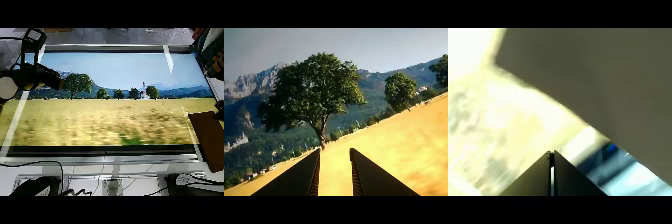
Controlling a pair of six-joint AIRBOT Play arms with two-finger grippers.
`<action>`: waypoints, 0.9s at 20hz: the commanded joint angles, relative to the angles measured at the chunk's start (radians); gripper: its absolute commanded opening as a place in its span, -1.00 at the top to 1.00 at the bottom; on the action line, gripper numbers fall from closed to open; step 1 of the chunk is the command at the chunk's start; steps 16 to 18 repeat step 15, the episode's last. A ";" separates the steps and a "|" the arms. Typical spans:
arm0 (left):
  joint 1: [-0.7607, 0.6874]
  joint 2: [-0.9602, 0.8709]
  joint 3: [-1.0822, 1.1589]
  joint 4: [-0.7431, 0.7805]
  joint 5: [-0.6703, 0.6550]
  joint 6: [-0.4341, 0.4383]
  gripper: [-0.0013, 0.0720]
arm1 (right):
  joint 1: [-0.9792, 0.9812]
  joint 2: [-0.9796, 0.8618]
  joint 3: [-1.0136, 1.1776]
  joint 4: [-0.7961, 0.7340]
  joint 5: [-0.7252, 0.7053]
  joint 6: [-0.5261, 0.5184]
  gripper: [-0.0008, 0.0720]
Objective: Fold the clothes and pants, and hang the long-sleeved shirts on hangers.
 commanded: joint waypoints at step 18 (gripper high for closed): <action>0.001 0.001 0.000 0.000 0.000 0.000 0.38 | 0.761 0.226 0.001 -0.114 -0.176 -0.391 0.94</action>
